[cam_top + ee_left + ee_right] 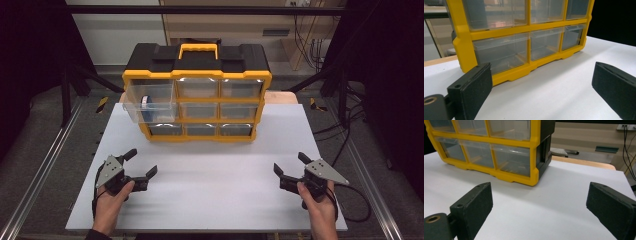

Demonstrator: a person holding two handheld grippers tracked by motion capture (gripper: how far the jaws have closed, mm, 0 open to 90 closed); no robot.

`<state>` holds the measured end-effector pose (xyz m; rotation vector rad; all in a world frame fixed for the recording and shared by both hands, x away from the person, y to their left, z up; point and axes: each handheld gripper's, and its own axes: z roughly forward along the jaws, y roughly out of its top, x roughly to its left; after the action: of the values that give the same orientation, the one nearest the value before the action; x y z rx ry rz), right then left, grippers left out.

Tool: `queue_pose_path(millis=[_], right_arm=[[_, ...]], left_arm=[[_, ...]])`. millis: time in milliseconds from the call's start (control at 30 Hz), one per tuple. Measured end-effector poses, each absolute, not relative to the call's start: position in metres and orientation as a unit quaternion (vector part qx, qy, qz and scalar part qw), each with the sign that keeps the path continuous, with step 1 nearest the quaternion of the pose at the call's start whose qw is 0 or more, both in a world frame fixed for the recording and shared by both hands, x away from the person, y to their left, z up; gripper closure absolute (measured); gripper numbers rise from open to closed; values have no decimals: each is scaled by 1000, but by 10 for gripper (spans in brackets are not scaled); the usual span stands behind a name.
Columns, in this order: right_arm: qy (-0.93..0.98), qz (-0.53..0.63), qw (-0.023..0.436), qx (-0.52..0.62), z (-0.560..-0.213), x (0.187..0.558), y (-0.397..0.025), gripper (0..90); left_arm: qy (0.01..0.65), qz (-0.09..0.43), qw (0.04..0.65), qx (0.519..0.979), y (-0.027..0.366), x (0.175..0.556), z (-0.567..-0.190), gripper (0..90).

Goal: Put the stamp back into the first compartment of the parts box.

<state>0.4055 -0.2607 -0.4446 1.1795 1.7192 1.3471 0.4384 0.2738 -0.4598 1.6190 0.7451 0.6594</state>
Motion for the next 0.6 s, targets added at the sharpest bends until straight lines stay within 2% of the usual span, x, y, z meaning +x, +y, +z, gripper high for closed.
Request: queue_pose_path(millis=[600], right_arm=[[659, 529, 326, 423, -462, 411, -254, 64]], left_arm=[[314, 281, 592, 687, 273, 435, -453, 26]])
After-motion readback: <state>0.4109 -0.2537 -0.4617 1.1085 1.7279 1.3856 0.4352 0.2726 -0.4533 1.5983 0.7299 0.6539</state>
